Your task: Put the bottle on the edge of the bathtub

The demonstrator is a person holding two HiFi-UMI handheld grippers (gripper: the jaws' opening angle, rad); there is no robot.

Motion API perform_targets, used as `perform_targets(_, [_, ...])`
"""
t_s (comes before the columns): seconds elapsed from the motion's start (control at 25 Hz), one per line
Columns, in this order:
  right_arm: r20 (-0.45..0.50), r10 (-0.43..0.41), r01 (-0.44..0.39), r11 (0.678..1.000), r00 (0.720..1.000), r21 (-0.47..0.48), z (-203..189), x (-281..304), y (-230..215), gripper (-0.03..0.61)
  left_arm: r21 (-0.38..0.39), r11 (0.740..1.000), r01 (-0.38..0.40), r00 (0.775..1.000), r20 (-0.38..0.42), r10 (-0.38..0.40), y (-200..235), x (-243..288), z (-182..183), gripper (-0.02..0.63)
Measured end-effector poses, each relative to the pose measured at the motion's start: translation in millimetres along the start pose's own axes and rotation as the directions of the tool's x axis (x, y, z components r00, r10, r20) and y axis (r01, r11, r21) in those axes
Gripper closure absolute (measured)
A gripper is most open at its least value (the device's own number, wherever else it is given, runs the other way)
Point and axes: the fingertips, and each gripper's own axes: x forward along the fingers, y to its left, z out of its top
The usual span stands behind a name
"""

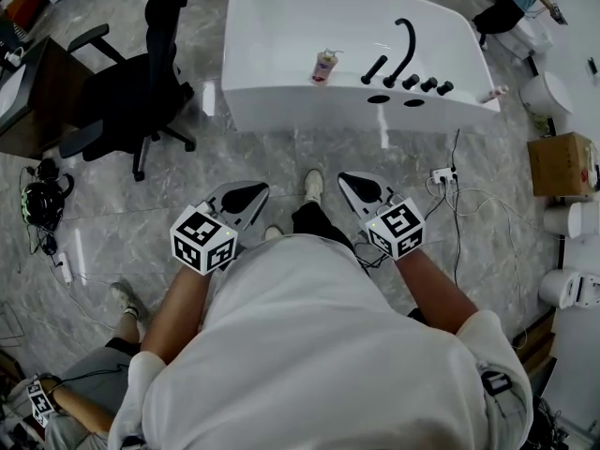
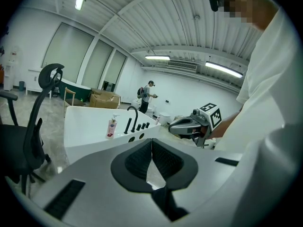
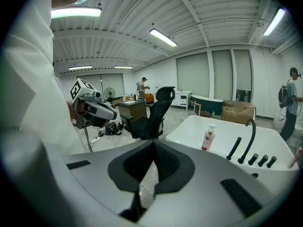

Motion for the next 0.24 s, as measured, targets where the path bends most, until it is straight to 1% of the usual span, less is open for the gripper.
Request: perform_targets(0.24, [-0.015,0.006,-0.006,1.0,1.0,-0.014,-3,2,-13,0.571,-0.008,1.0,0.003,1.0,-0.021,-0.003,6,17,0,0.595])
